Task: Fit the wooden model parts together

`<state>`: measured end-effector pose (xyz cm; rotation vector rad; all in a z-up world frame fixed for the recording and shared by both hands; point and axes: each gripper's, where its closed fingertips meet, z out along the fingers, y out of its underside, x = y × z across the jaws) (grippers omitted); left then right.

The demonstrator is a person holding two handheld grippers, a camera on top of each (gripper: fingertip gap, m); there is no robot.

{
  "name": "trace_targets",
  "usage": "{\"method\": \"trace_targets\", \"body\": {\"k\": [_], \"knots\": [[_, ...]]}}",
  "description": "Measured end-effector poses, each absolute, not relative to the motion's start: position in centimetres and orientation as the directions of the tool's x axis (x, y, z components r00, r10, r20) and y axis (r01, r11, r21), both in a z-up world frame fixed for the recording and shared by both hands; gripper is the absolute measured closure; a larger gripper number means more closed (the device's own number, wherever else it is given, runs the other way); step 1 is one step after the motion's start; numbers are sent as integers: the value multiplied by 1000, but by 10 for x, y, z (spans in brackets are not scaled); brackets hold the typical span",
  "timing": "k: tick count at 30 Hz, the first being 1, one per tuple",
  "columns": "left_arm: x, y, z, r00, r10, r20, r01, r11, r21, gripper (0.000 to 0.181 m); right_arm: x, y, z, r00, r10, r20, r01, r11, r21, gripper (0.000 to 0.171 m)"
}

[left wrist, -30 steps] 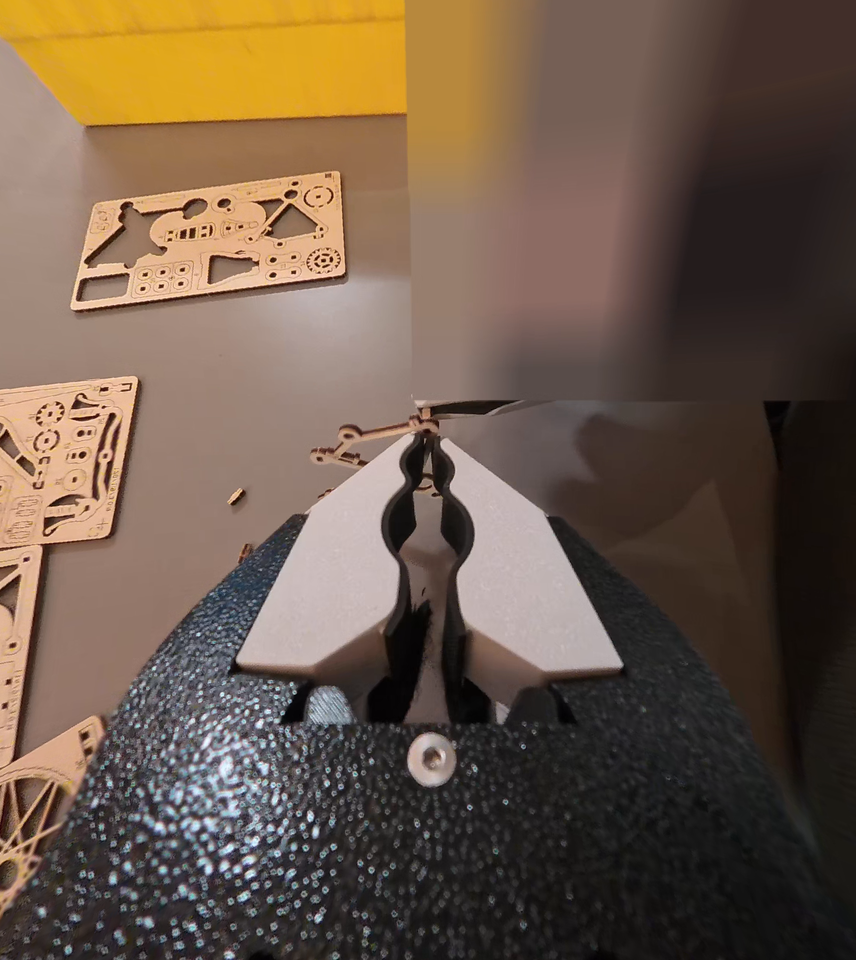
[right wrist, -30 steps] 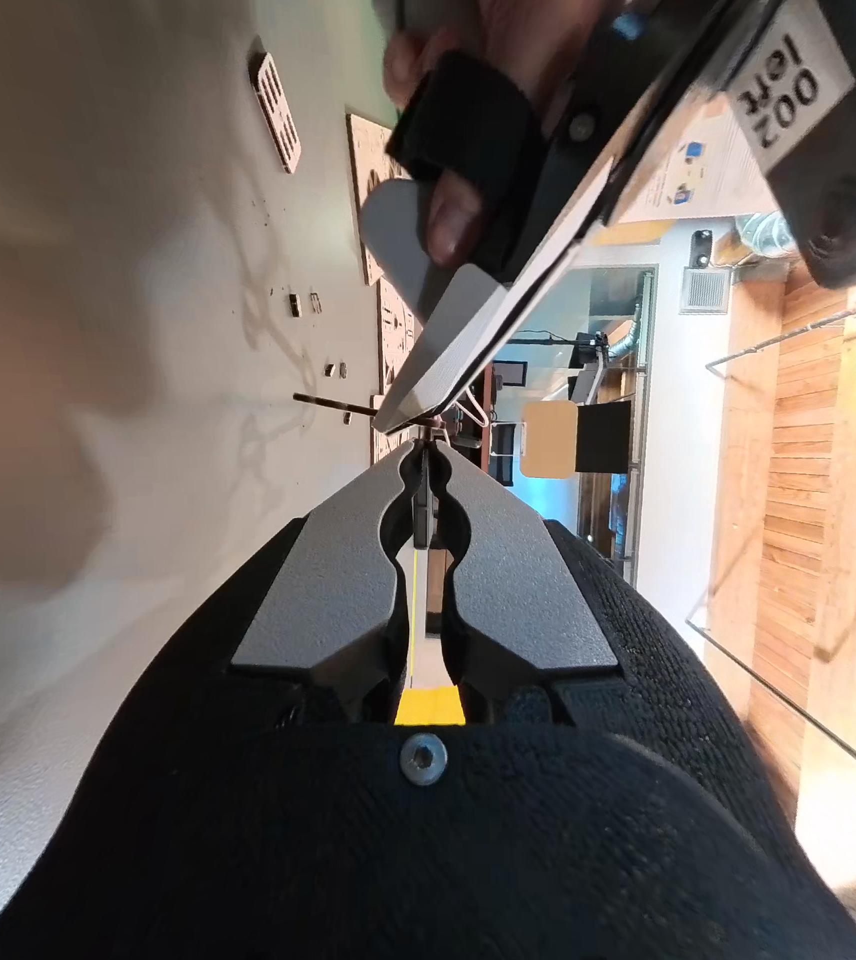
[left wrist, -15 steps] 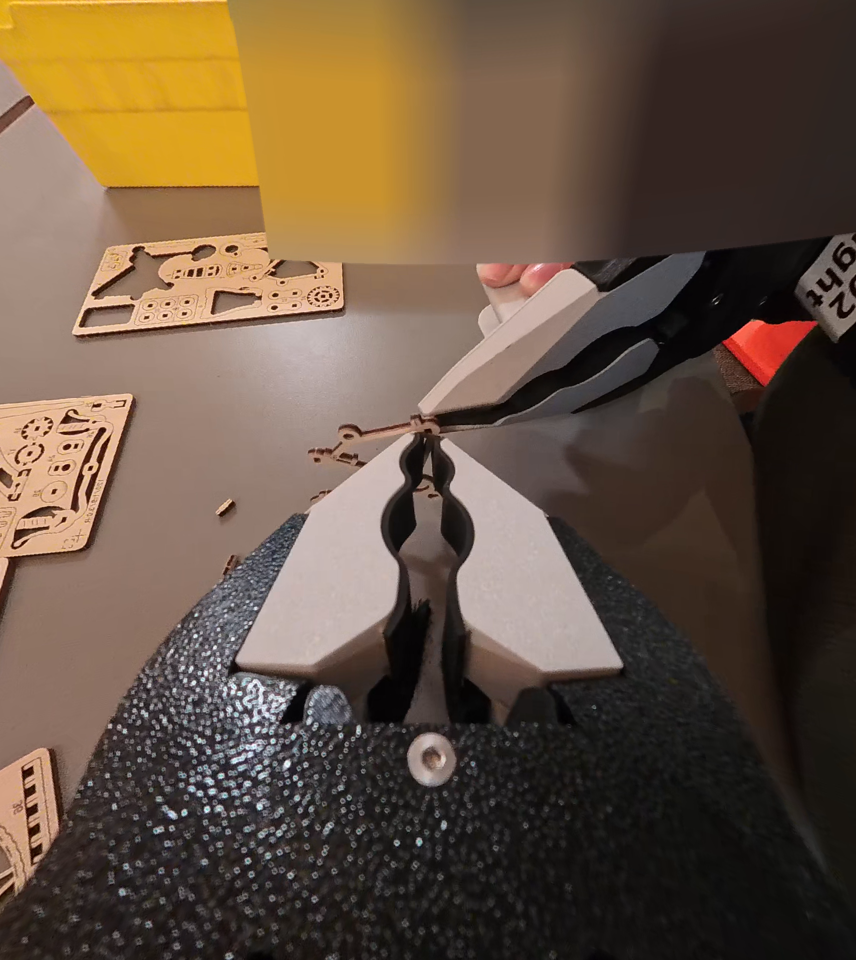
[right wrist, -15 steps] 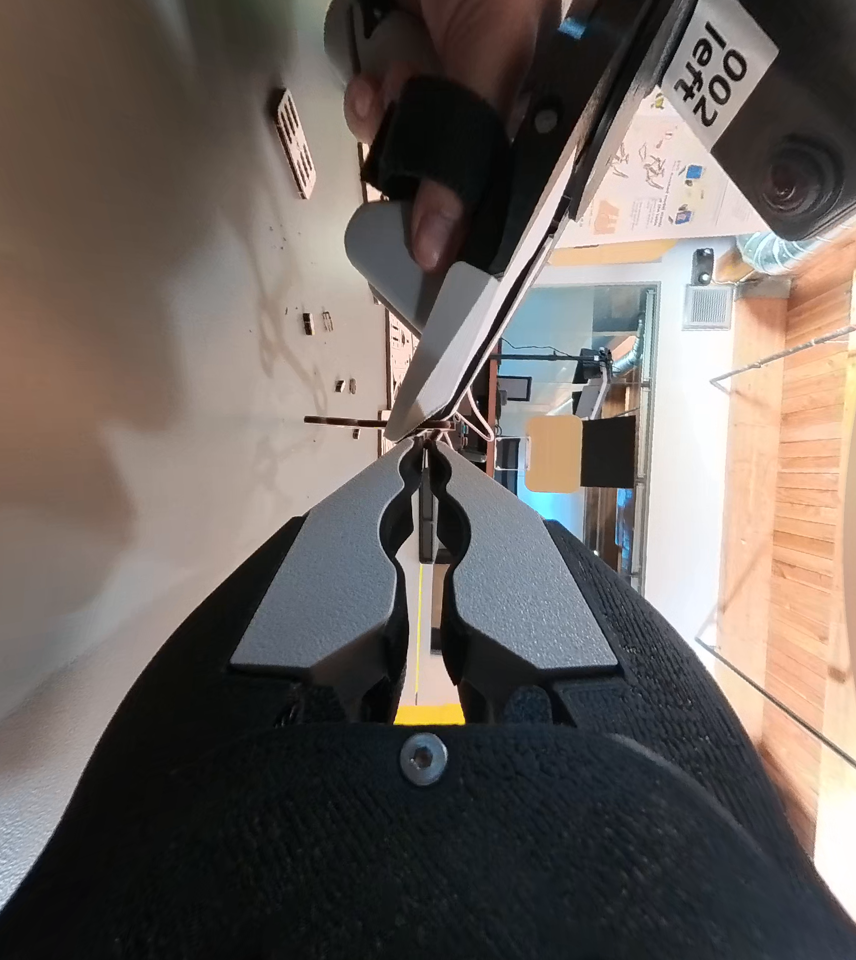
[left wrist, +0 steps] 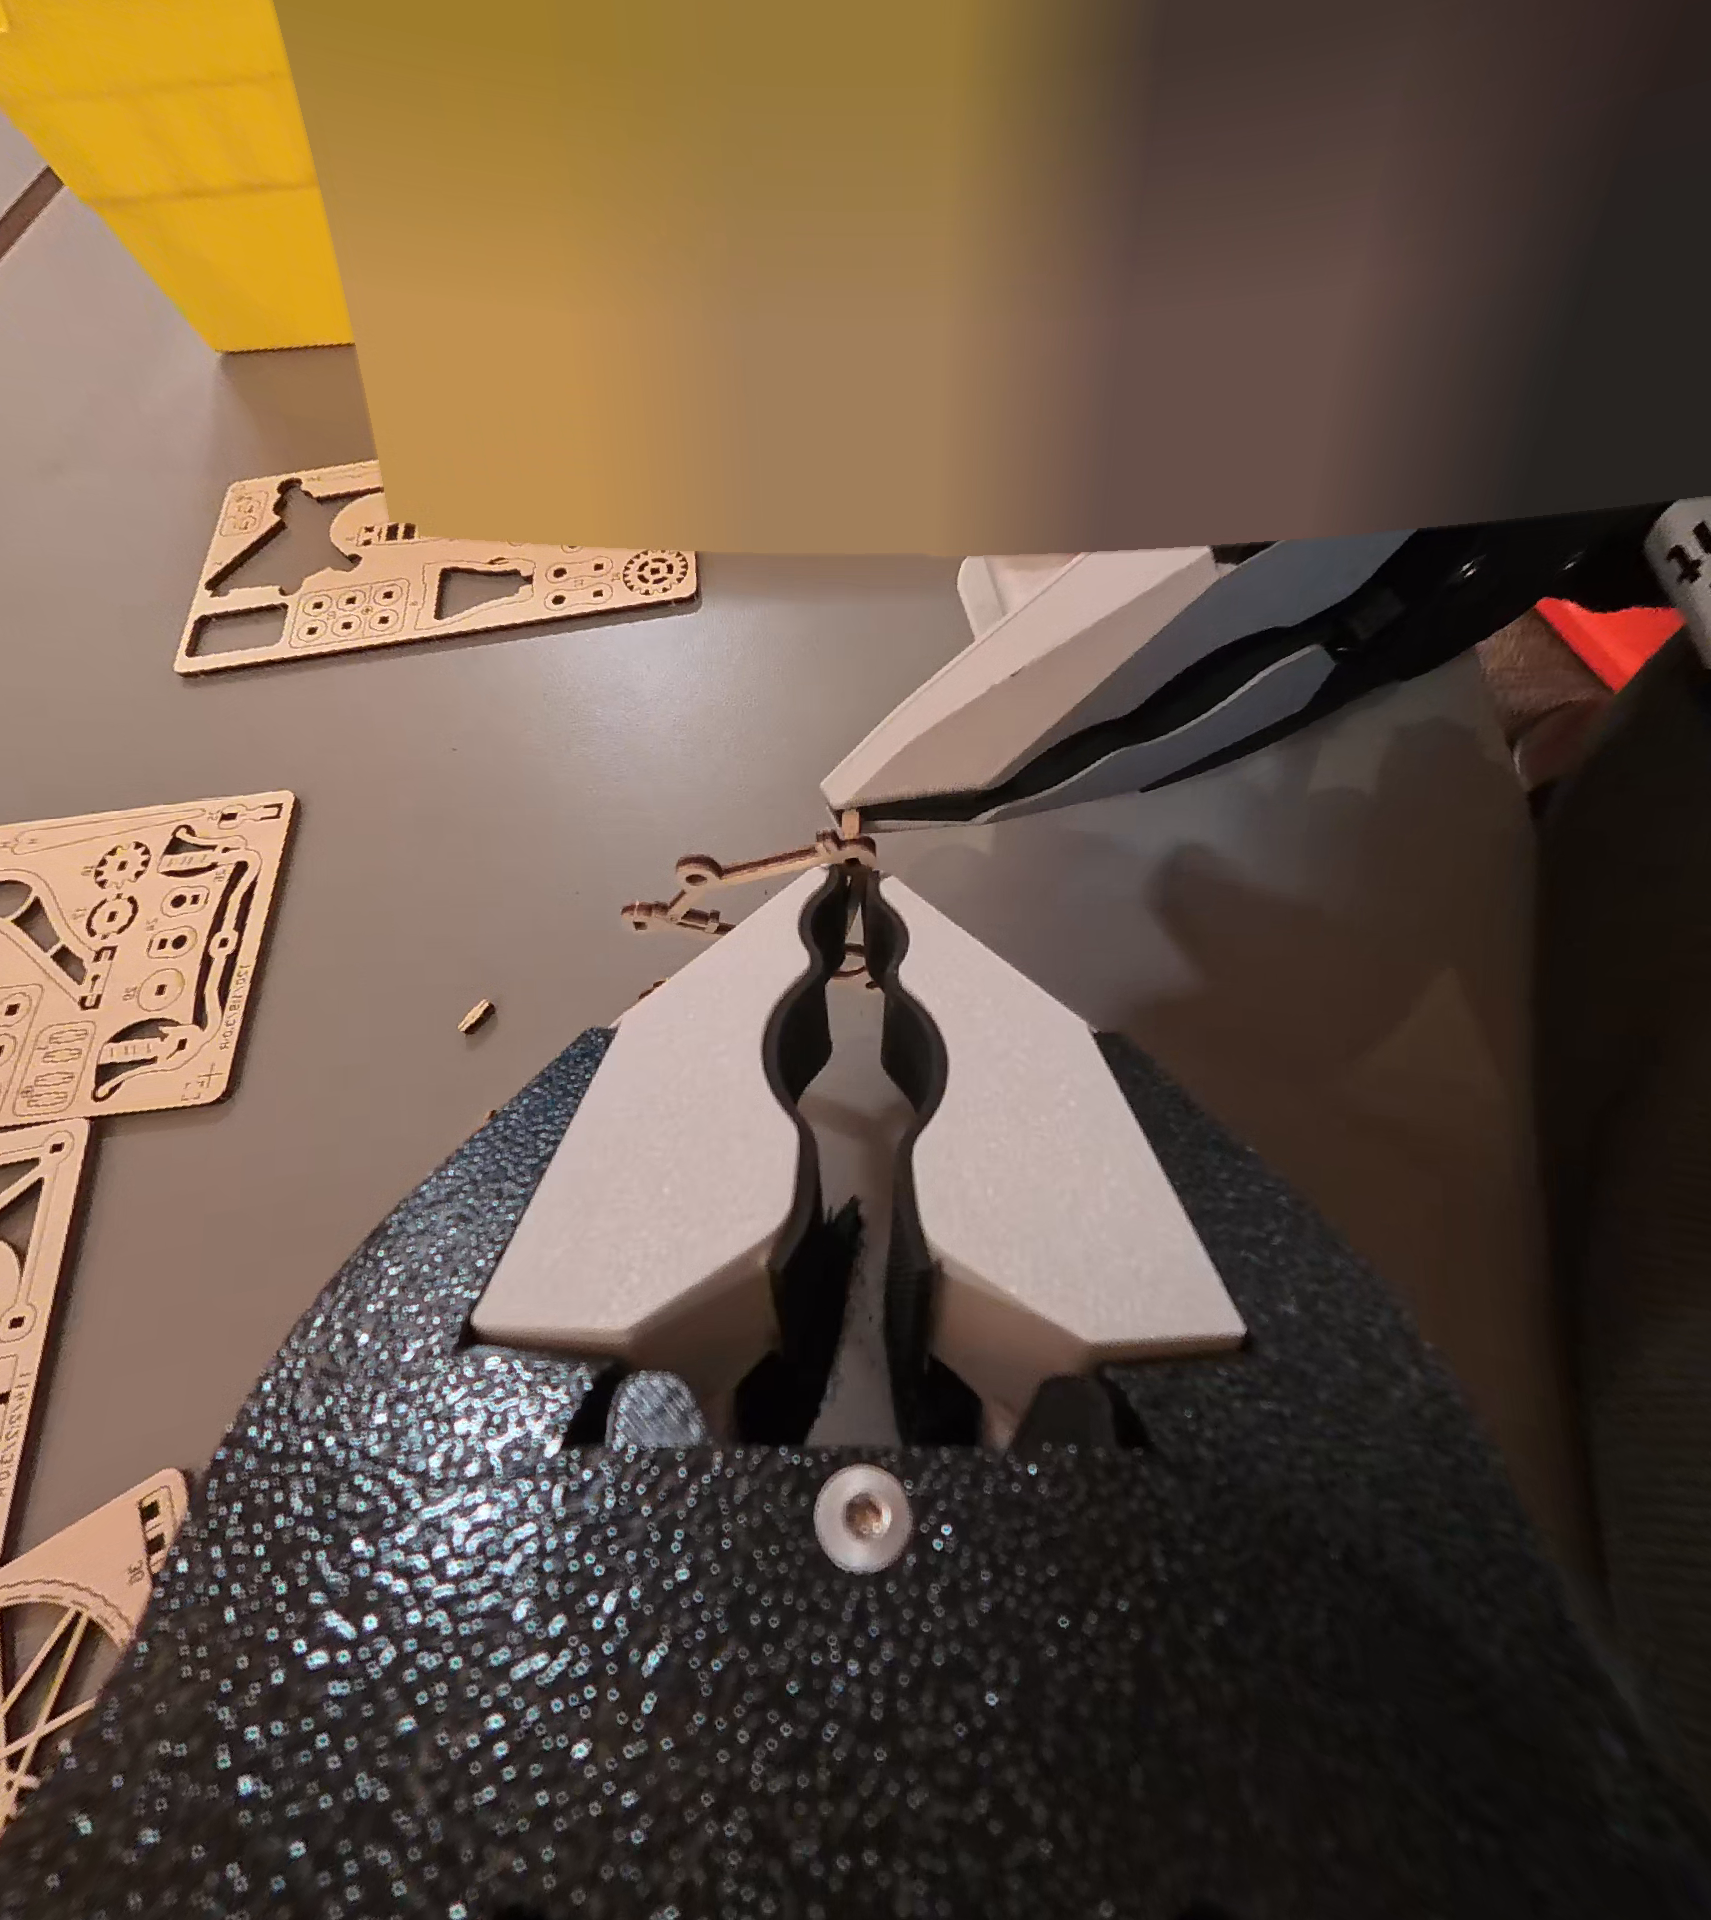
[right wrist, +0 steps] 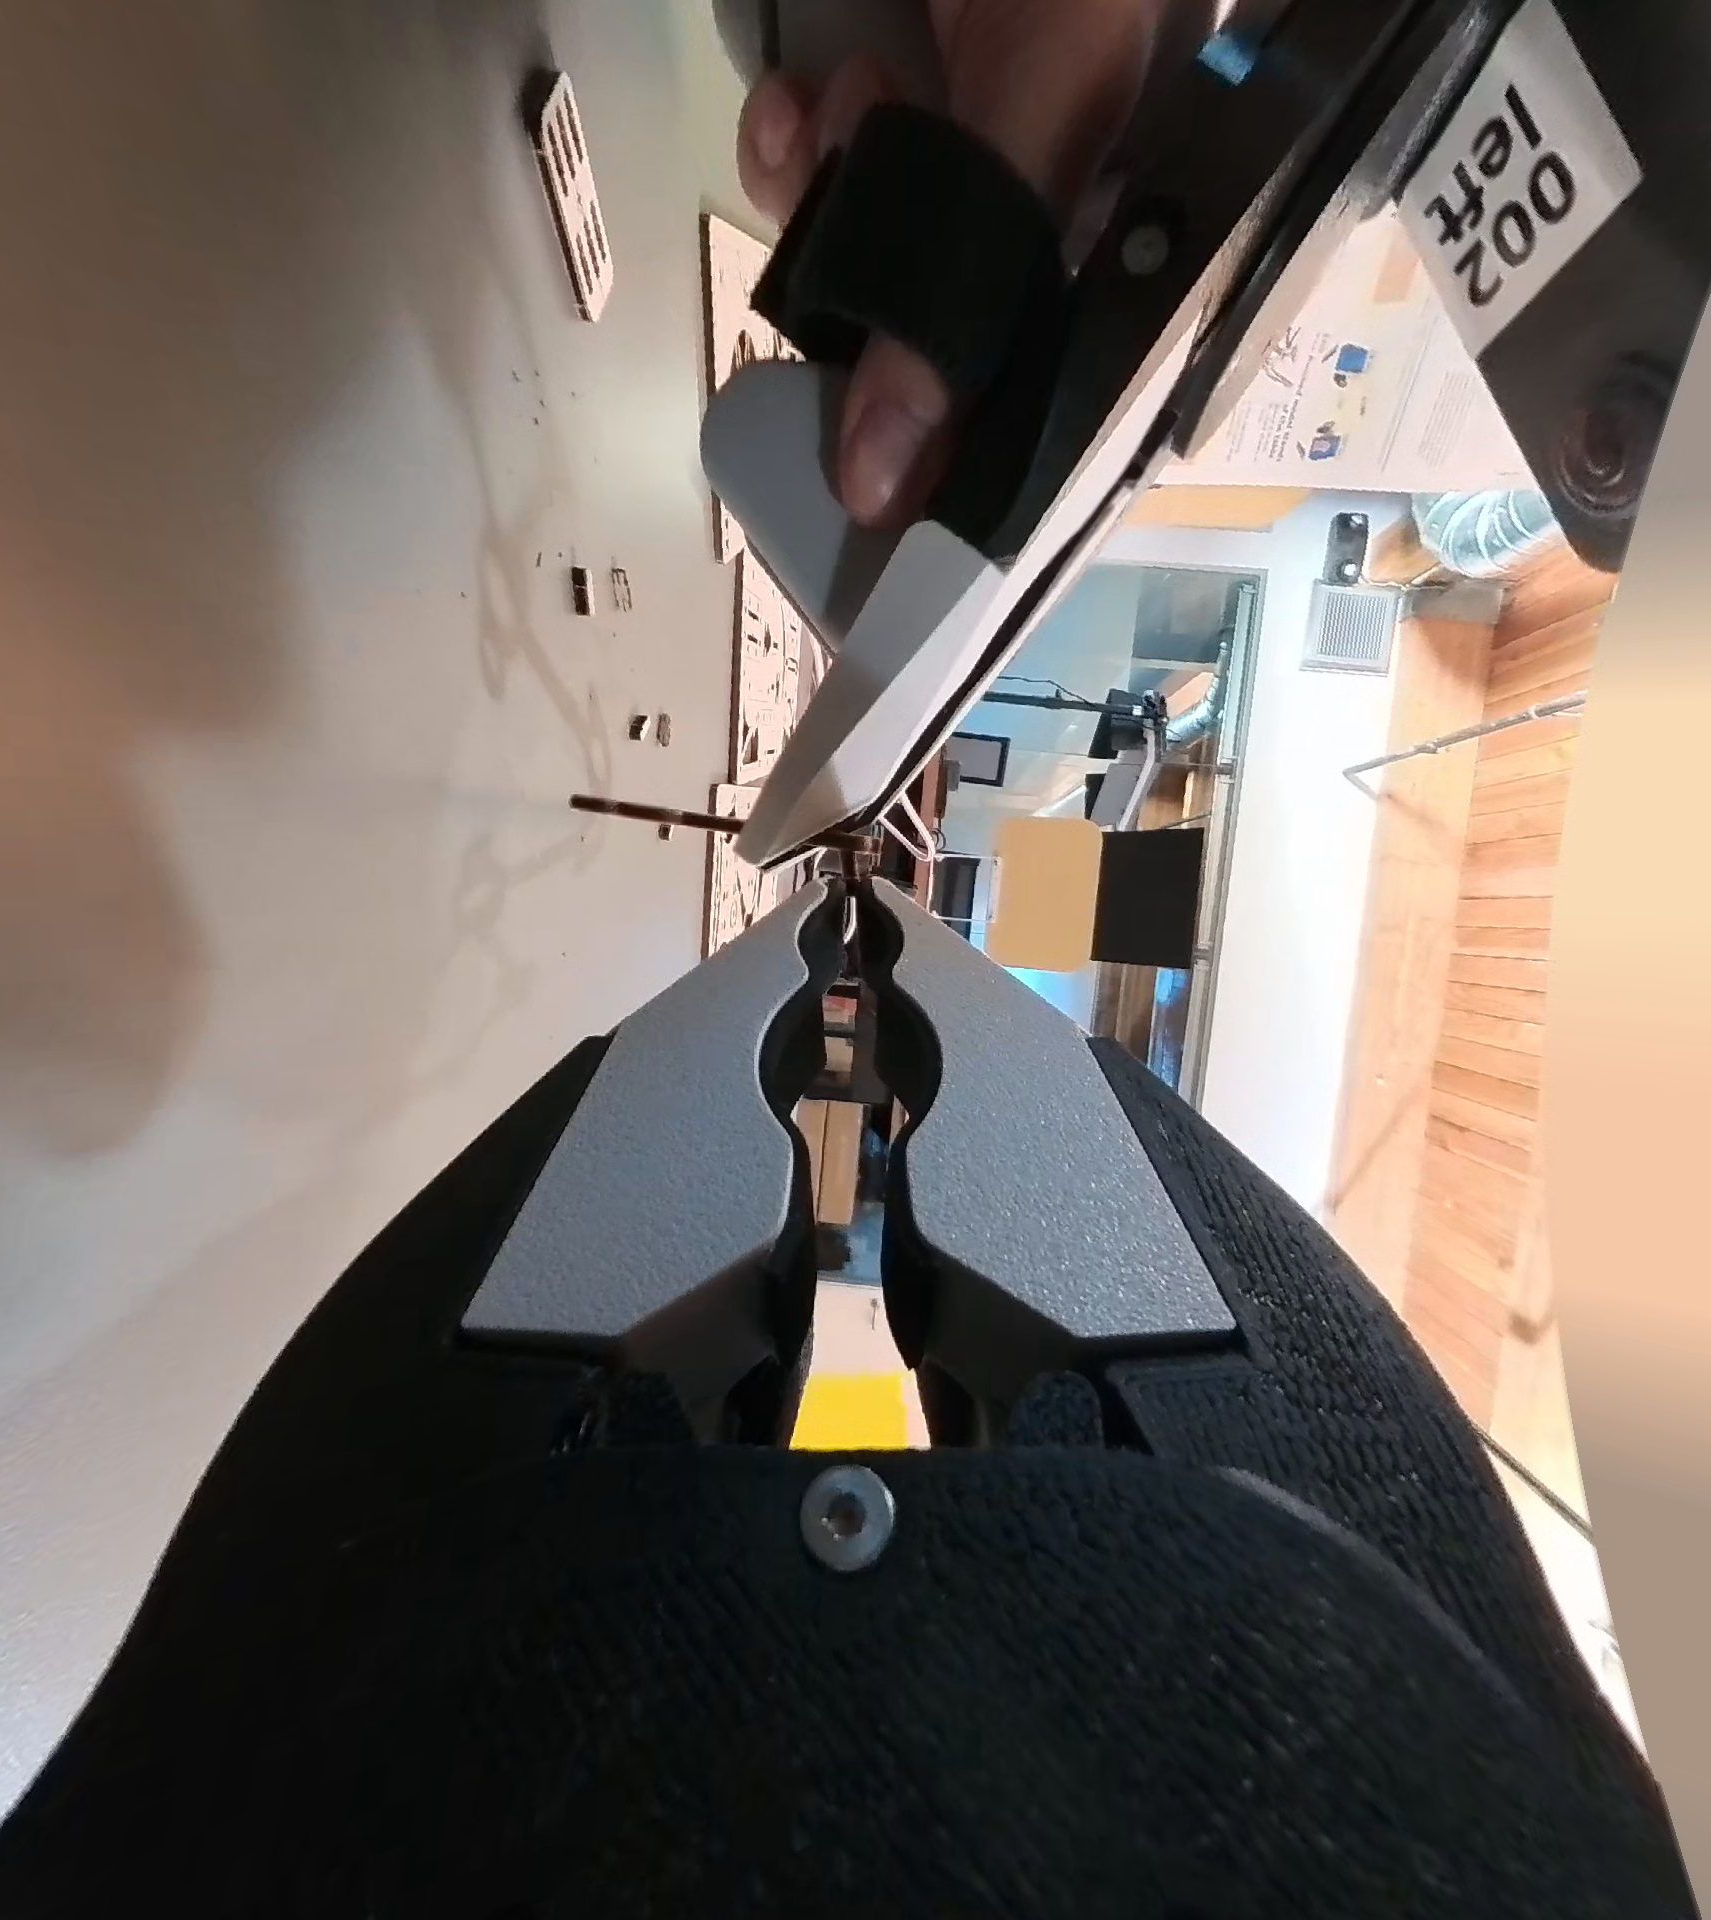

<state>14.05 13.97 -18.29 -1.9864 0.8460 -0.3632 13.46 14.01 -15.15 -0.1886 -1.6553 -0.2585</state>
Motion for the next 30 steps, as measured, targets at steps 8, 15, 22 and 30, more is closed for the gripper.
{"method": "trace_targets", "body": {"k": [8,15,22,30], "knots": [[141,139,-186,724,-686,-76,-420,-350,-837,180,134,138,-153,-108,-17,994,267,963,45,171],[141,140,-186,731,-679,-71,-411,-355,-839,180,132,138,-154,-105,0,995,273,962,29,171],[141,141,-186,739,-671,-61,-403,-368,-838,180,131,138,-155,-107,3,994,280,960,27,171],[140,141,-185,748,-661,-47,-389,-381,-839,181,130,138,-156,-101,9,995,290,957,21,171]]}}
